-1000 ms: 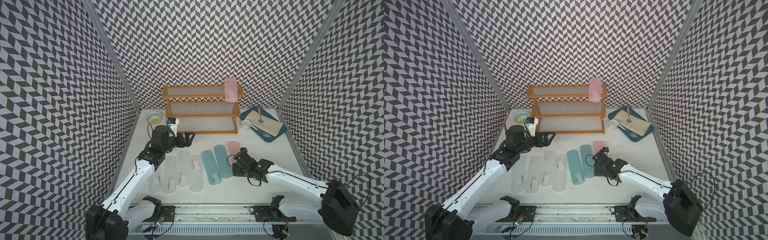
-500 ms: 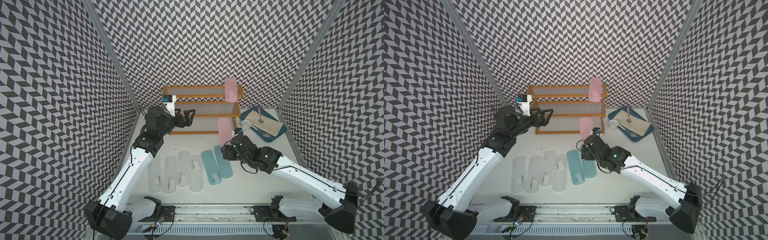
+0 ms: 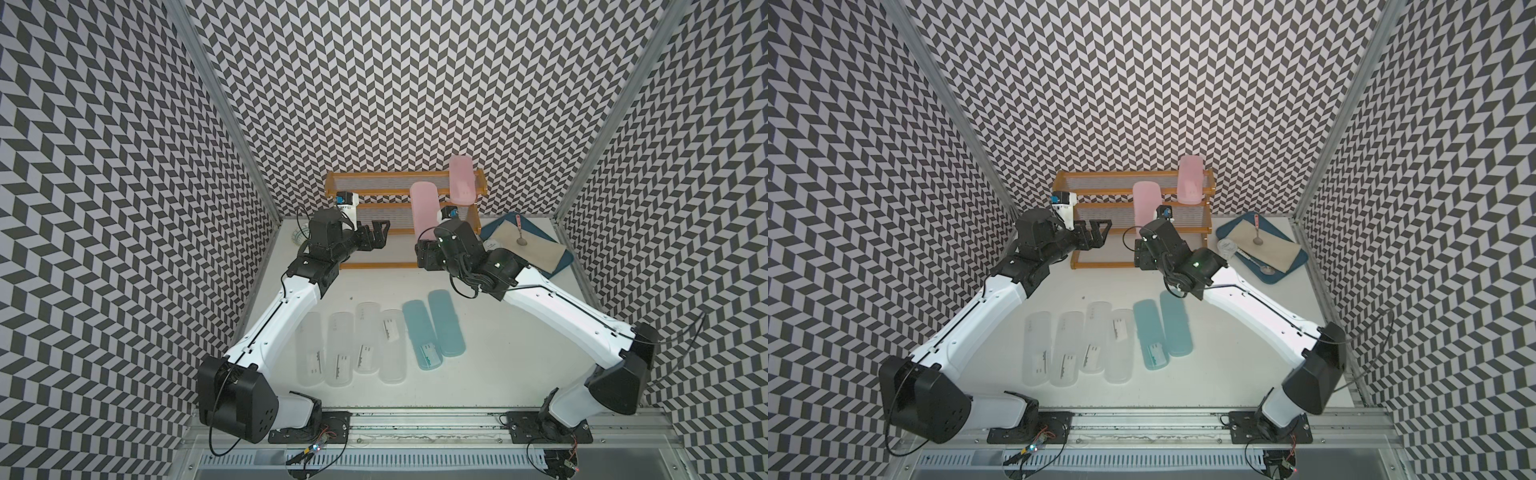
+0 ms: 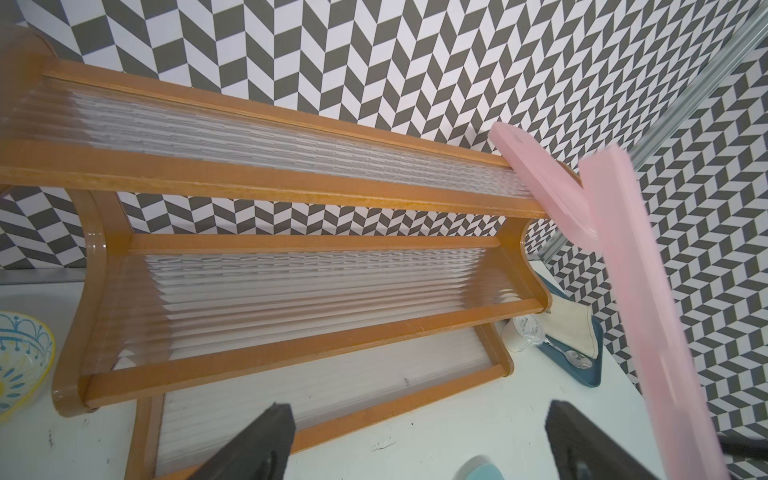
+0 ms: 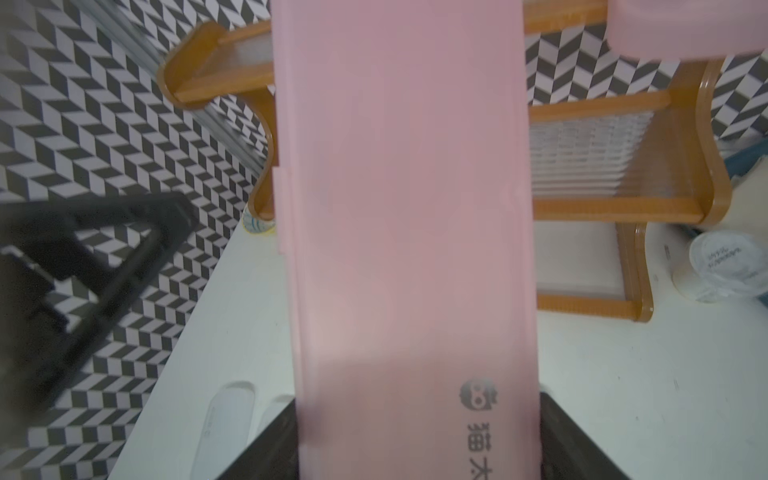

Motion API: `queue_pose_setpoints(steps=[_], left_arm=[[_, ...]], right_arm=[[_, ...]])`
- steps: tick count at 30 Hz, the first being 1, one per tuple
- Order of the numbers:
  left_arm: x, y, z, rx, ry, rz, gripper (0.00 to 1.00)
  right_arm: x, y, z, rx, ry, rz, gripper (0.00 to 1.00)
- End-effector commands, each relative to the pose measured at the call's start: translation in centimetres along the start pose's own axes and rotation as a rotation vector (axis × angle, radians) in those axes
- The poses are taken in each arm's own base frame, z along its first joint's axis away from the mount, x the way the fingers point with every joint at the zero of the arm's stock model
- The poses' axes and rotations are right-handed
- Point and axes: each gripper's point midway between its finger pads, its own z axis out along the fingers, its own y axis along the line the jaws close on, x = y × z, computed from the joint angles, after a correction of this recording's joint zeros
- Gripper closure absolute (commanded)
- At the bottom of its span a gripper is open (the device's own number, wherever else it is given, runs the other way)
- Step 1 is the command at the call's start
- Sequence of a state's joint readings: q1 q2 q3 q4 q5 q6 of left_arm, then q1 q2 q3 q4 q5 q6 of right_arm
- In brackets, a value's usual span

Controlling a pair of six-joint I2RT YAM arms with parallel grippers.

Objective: Place the pencil cases on the shelf according to color
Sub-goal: Place the pencil case on the shelf.

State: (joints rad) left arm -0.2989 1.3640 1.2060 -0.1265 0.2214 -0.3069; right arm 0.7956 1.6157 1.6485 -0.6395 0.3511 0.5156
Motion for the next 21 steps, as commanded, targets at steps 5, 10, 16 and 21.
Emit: queue_pose_setpoints(steps=[5,10,16,21], left_arm=[[0.4,0.3,-0.5,0.021,-0.013,0.006,0.00],[0.9,0.3,-0.4,0.027,0.000,0.002,0.00],[1.2,-0.2,-0.3,0.068,0.011,-0.017,0.00],[1.2,-0.3,-0.4,0.078,0.011,-0.024,0.01]], right_arm=[[-6.4,1.2,3.0,-0.031,-0.113,0.011,0.32],[-8.9,1.8,6.1,-0.064,-0.128,-0.006,0.31],[-11.7,1.3,9.1,-0.047,-0.172,0.002,0.31],[-12.9,-0.2,10.7,-0.029,-0.203,0.024,0.28]])
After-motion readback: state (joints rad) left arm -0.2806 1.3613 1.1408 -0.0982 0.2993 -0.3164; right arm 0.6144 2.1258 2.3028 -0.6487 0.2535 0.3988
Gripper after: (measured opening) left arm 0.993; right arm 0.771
